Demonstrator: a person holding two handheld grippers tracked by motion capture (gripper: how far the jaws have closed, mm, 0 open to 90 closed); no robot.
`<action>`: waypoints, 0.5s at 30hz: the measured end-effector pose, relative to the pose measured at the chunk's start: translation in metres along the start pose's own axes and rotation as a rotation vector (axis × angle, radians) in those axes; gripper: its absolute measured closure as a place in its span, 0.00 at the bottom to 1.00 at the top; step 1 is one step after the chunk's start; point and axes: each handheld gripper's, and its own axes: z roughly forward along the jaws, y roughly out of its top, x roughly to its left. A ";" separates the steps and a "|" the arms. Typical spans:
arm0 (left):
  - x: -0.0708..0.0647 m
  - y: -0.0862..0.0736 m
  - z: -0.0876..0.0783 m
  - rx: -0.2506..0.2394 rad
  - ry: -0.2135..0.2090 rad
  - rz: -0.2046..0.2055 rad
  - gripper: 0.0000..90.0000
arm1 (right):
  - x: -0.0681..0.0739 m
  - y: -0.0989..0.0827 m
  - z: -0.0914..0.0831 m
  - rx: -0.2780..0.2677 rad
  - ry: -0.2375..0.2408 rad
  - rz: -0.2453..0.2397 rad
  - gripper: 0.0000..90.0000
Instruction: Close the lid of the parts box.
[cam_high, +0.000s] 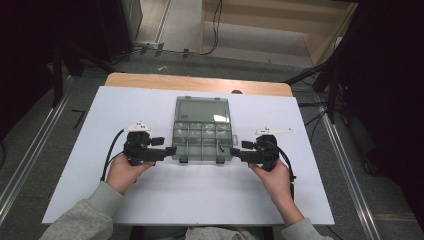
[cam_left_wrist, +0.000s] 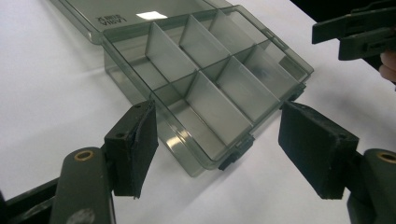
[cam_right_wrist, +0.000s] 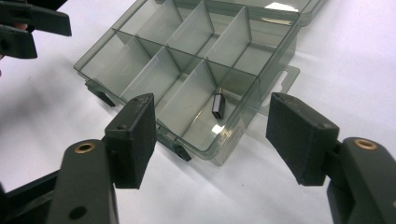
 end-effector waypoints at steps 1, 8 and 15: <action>0.000 0.000 0.001 -0.004 0.003 0.000 0.32 | 0.000 0.000 0.000 0.001 0.000 0.003 0.34; 0.002 0.003 0.003 -0.010 0.025 -0.004 0.32 | 0.001 0.003 0.000 -0.014 -0.004 0.006 0.32; 0.002 0.009 0.006 -0.015 0.044 0.021 0.30 | 0.002 0.009 0.003 -0.017 -0.019 -0.006 0.32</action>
